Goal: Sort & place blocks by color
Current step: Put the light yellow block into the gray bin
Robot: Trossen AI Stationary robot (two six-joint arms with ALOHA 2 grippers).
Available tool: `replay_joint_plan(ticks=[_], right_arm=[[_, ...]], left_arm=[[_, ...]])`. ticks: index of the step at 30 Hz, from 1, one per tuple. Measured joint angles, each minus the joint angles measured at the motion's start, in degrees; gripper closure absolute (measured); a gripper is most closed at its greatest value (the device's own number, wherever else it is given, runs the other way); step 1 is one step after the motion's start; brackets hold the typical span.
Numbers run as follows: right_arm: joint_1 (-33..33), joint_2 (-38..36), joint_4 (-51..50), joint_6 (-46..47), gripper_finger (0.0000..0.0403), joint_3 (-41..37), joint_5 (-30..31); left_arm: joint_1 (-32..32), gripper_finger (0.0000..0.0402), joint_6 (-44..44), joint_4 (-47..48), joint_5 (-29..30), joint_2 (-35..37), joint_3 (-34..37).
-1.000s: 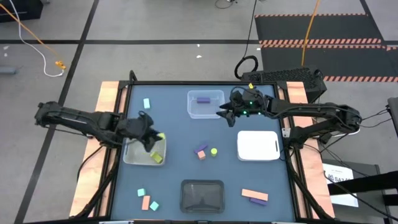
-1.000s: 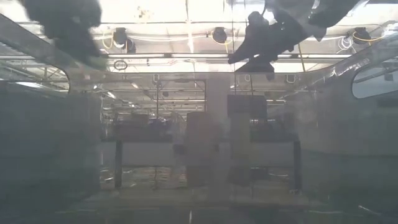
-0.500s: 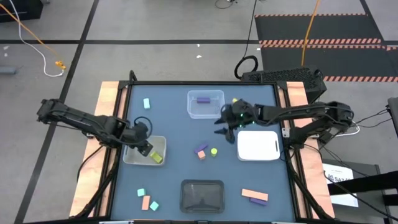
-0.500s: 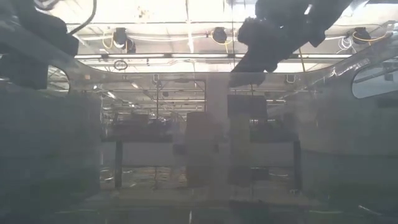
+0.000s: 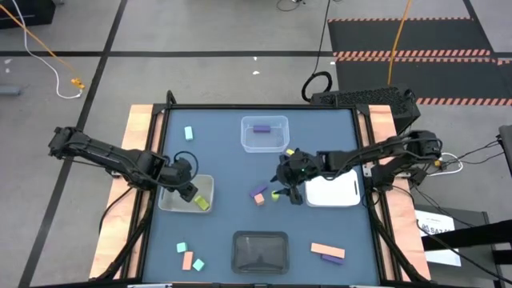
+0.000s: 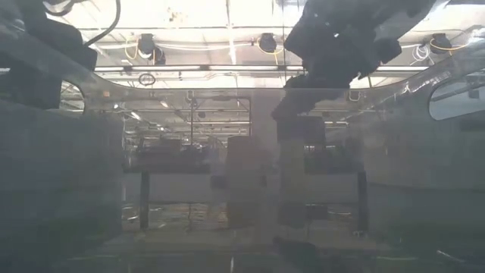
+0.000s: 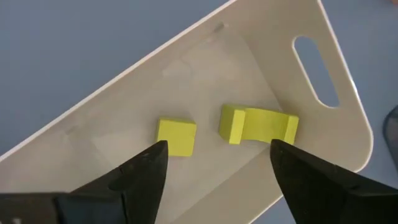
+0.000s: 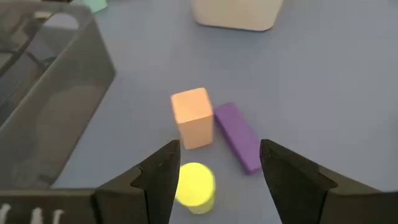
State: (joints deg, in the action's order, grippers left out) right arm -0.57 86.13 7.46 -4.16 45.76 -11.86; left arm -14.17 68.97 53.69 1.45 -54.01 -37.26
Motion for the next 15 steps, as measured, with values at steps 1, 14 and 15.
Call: replay_joint_plan(ticks=[1,14,15], right_arm=[[-0.41,0.08,-0.05,0.00,0.0193,0.00,0.00],[-4.10,6.05,1.46,-1.19,0.0193,0.00,3.10],[-4.12,6.58,1.53,-1.13,0.0193,0.00,3.10]], left_arm=[[0.00,0.0119,0.00,-0.02,0.00,-0.01,0.00],[-0.02,0.0117,-0.93,-0.36,1.81,0.02,0.00],[-0.02,0.0117,-0.94,-0.37,1.84,0.02,0.00]])
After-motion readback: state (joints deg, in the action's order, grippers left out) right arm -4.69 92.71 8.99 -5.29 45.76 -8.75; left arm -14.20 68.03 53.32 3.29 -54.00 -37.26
